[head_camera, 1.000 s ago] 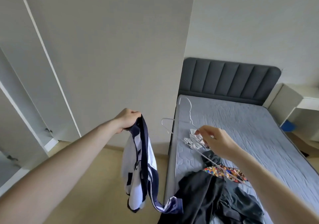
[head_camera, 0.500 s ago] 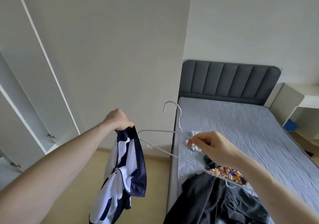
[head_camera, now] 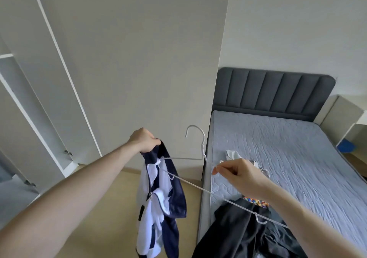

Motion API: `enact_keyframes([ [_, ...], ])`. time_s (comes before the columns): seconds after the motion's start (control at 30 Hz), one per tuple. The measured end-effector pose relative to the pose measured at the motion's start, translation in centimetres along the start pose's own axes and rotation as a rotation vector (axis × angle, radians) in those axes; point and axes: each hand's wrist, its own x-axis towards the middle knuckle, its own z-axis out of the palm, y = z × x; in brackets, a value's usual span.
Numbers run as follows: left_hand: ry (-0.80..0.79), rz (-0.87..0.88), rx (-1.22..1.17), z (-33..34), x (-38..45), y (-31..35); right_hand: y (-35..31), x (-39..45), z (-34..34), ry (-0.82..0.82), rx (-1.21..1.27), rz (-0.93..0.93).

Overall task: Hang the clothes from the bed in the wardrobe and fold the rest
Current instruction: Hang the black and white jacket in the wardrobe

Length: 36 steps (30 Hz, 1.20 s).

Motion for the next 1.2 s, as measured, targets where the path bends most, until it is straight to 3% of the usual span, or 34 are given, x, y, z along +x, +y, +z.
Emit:
enact_keyframes([
  [0.23, -0.145, 0.172, -0.425, -1.3, -2.5, 5.4, 0.8, 1.5, 1.9, 0.019, -0.017, 0.011],
  [0.37, -0.185, 0.419, -0.58, -2.1, -6.0, 8.0, 1.6, 1.6, 2.3, 0.191, 0.295, -0.02],
  [0.5, -0.164, 0.701, -0.408, -1.3, -9.6, 9.2, 2.0, 1.8, 2.4, 0.355, 0.467, -0.076],
  [0.63, 0.018, 0.87, -0.111, -1.1, -10.5, 10.0, 1.7, 0.9, 3.3, 0.47, 0.501, -0.125],
  [0.77, -0.3, 0.856, -0.199, -3.6, -9.6, 10.9, 1.0, 0.3, 2.9, 0.531, 0.543, -0.156],
  [0.83, -0.177, 0.896, -0.18, -4.3, -8.4, 11.3, 0.7, 0.3, 2.2, 0.534, 0.524, -0.176],
  [0.93, 0.101, 1.04, 0.08, -4.8, -6.7, 11.5, 0.3, 0.4, 1.2, 0.522, 0.475, -0.21],
  [1.07, 0.198, 1.116, 0.258, -5.0, -5.4, 11.7, 0.9, 0.5, 0.4, 0.501, 0.469, -0.18],
  [1.2, 0.39, 1.068, 0.234, -5.4, -5.0, 11.4, 2.4, 0.3, -2.2, 0.51, 0.53, -0.081],
])
